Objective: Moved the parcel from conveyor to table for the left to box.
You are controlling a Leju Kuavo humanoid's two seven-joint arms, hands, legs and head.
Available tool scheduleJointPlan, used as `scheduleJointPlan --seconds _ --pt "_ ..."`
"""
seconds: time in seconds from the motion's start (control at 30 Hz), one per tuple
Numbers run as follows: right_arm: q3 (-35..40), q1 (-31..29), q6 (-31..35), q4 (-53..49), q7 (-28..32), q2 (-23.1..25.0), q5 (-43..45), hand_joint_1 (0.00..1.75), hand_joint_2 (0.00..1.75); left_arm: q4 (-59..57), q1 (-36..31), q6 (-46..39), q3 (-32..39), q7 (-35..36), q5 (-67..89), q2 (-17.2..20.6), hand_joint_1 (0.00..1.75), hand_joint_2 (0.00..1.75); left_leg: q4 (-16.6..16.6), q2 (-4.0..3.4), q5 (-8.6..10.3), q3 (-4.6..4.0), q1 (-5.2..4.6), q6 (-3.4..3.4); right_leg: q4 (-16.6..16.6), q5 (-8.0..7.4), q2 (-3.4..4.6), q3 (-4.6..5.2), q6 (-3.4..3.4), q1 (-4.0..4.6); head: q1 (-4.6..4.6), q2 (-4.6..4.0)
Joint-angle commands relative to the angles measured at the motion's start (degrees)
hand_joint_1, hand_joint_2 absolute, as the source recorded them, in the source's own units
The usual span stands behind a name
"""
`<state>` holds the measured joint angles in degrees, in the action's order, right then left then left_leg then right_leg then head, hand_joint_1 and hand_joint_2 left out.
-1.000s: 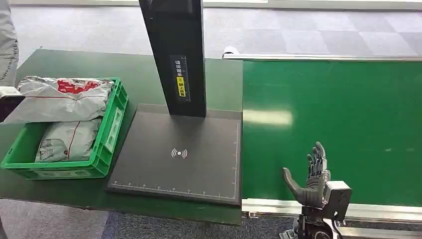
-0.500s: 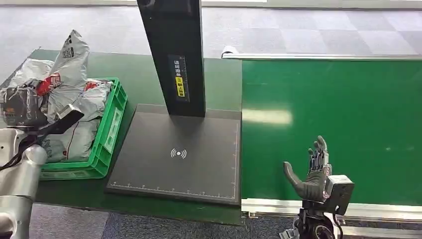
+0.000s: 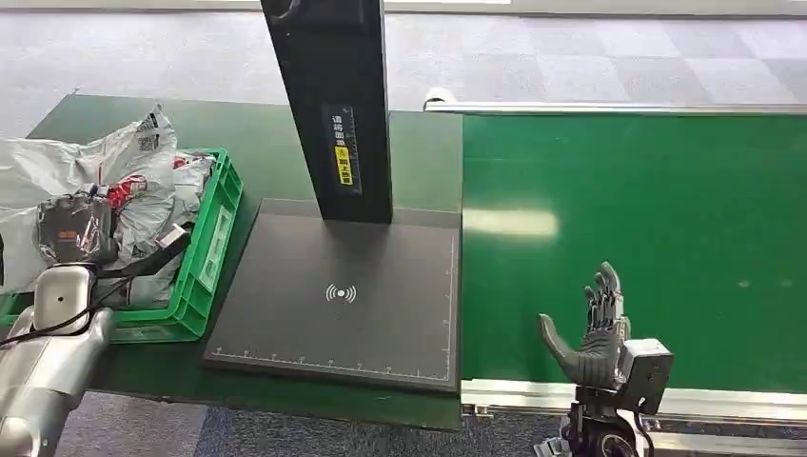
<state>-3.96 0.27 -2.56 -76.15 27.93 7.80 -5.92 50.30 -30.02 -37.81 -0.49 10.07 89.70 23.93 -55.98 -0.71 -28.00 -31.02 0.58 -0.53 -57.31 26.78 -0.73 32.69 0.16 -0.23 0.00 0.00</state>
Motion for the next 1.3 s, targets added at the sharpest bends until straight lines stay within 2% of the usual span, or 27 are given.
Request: scheduleJointPlan --seconds 0.03,0.1,0.13,0.17,0.33,0.4,0.43,0.7,0.73,0.77,0.8,0.83,0.9,0.93,0.97,1.0,1.03,1.07,1.1,1.17,1.3 --pt "0.73 0.42 0.03 1.31 0.25 -1.68 0.37 0.00 1.75 -4.85 -0.84 4.04 -19.27 13.00 0.30 5.80 0.00 1.75 0.10 0.18 0.06 0.04 0.01 0.04 0.11 -0.02 -0.08 -0.10 0.02 0.00 0.02 0.00" --pt "0.36 1.05 0.15 0.82 0.37 -1.76 0.56 0.00 1.75 -4.53 -0.98 5.28 -19.12 15.00 0.30 5.45 0.00 1.75 0.05 0.09 0.02 0.01 0.00 0.03 0.06 -0.01 -0.02 -0.06 0.02 0.00 0.00 0.00" --pt "0.26 1.20 0.19 0.66 0.40 -1.77 0.59 0.00 1.75 -4.52 -0.89 6.06 -17.51 14.01 0.30 4.78 0.00 1.75 0.04 0.06 0.02 -0.01 0.00 0.03 0.05 -0.01 -0.02 -0.05 0.02 0.00 0.02 0.00" --pt "0.00 1.61 0.28 0.24 0.42 -1.80 0.63 0.00 1.75 -3.88 -0.52 6.64 -11.82 9.30 0.30 2.71 0.00 1.75 0.06 0.08 0.03 0.00 0.00 0.03 0.08 -0.02 -0.01 -0.07 0.02 0.00 0.02 0.00" --pt "-0.84 2.24 0.66 -0.01 0.52 -1.14 0.72 0.00 1.75 -1.45 0.27 7.44 -6.10 7.33 0.08 -0.33 0.00 1.75 0.04 0.10 0.02 -0.01 -0.01 0.01 0.04 0.00 -0.05 -0.05 0.01 -0.01 0.02 0.00" --pt "-1.27 2.14 0.76 -0.11 0.54 -0.92 0.66 0.00 1.75 0.86 0.85 7.75 -2.52 4.24 0.30 -1.91 0.00 1.75 0.05 0.12 0.05 -0.02 -0.03 0.03 0.05 -0.01 -0.07 -0.04 0.02 -0.03 0.00 0.00" --pt "-1.51 2.04 0.78 -0.12 0.54 -0.76 0.65 0.00 1.75 3.53 2.00 4.33 -3.34 6.15 0.30 -1.16 0.00 1.75 0.07 0.18 0.08 -0.05 -0.01 0.03 0.09 -0.04 -0.09 -0.02 0.02 -0.01 0.02 0.00" --pt "-1.57 2.05 0.78 -0.21 0.55 -0.73 0.68 0.00 1.75 5.62 3.24 5.02 -2.49 5.84 0.30 -1.11 0.00 1.75 0.04 0.08 0.02 -0.03 -0.01 0.03 0.04 0.00 -0.01 0.01 0.02 -0.01 0.02 0.00" --pt "-1.67 1.99 0.79 -0.16 0.54 -0.59 0.64 0.00 1.75 7.59 3.93 2.13 -6.57 11.27 0.30 2.30 0.00 1.75 0.02 0.04 0.01 -0.04 -0.01 0.02 0.03 0.00 0.00 0.01 0.01 -0.01 0.00 0.00" --pt "-1.74 1.82 0.79 0.07 0.54 -0.46 0.65 0.00 1.75 11.79 5.94 -2.19 -5.98 11.77 0.30 1.74 0.00 1.75 0.08 0.10 0.05 -0.03 0.00 0.04 0.09 -0.03 -0.01 -0.02 0.02 0.00 0.02 0.00" --pt "-1.85 1.73 0.89 0.37 0.48 -0.36 0.60 0.00 1.75 23.26 10.16 -2.19 -2.38 10.26 0.30 0.32 0.00 1.75 0.03 -0.01 0.00 -0.04 0.00 0.02 0.04 -0.02 0.07 0.02 0.01 0.00 0.00 0.00" --pt "-1.89 1.71 0.98 0.54 0.46 -0.30 0.57 0.00 1.75 28.61 12.16 -2.19 -0.15 8.15 0.30 -1.15 0.00 1.75 0.05 -0.01 0.01 -0.05 0.01 0.03 0.07 -0.03 0.10 0.02 0.02 0.01 0.02 0.00" --pt "-2.06 2.04 1.37 1.01 0.58 0.20 0.31 0.00 1.75 49.34 17.49 -2.19 7.51 -1.77 -0.50 -10.89 0.00 1.75 -0.02 0.00 -0.02 -0.15 0.04 0.05 0.07 -0.01 0.04 0.07 0.04 0.04 0.00 0.00" --pt "-2.05 2.20 1.49 1.08 0.69 0.36 0.15 0.00 1.75 53.95 18.24 -2.19 9.09 -4.38 -1.82 -13.34 0.00 1.75 -0.01 0.12 -0.01 -0.17 0.03 0.08 0.10 0.02 -0.05 0.05 0.07 0.03 -0.02 0.00" --pt "-2.08 2.63 1.71 1.14 1.00 0.77 -0.13 0.00 1.75 61.22 18.46 -2.19 15.44 -17.58 -10.26 -21.39 0.00 1.75 -0.03 0.25 0.01 -0.19 0.02 0.09 0.11 0.03 -0.17 0.07 0.09 0.02 0.02 0.00" --pt "-2.10 3.09 1.82 1.05 1.35 1.14 -0.48 0.00 1.75 57.54 16.89 -2.19 28.92 -46.38 -29.64 -36.67 0.00 1.75 -0.06 0.23 0.01 -0.22 0.03 0.09 0.11 0.03 -0.18 0.10 0.08 0.03 0.00 0.00" --pt "-2.24 3.43 2.04 0.77 1.55 1.15 -0.60 0.00 1.75 55.51 19.71 -2.19 23.66 -50.07 -37.70 -35.64 0.00 1.75 -0.11 0.35 -0.02 -0.27 0.01 0.14 0.11 0.06 -0.27 0.08 0.13 -0.01 0.02 0.00" --pt "-2.42 3.58 2.06 0.44 1.53 0.87 -0.61 0.00 1.75 53.89 22.45 -1.35 14.31 -48.13 -46.31 -32.28 0.00 1.75 0.01 0.32 0.03 -0.16 -0.05 0.16 0.20 0.01 -0.24 -0.02 0.14 -0.07 0.00 0.00" --pt "-2.75 3.30 1.89 0.31 1.50 0.29 -0.23 0.00 1.75 55.15 23.57 6.15 2.53 -42.12 -58.95 -25.67 0.00 1.75 0.16 -0.07 -0.04 0.06 -0.14 0.12 0.25 -0.02 0.13 -0.03 0.10 -0.16 0.00 0.00" --pt "-3.24 2.57 1.40 0.71 1.26 -0.21 0.18 0.00 1.75 54.09 22.23 3.95 -0.79 -40.18 -58.74 -24.25 0.00 1.75 0.16 -0.08 -0.11 0.01 -0.29 0.18 0.20 0.01 0.16 -0.07 0.11 -0.36 0.02 0.00" --pt "-3.32 2.40 1.35 0.88 1.26 -0.09 0.19 0.00 1.75 53.15 21.91 3.27 -0.48 -40.05 -59.47 -23.19 0.00 1.75 0.01 -0.36 -0.23 0.04 -0.21 0.08 0.13 0.02 0.44 0.12 0.05 -0.23 -0.13 0.00"
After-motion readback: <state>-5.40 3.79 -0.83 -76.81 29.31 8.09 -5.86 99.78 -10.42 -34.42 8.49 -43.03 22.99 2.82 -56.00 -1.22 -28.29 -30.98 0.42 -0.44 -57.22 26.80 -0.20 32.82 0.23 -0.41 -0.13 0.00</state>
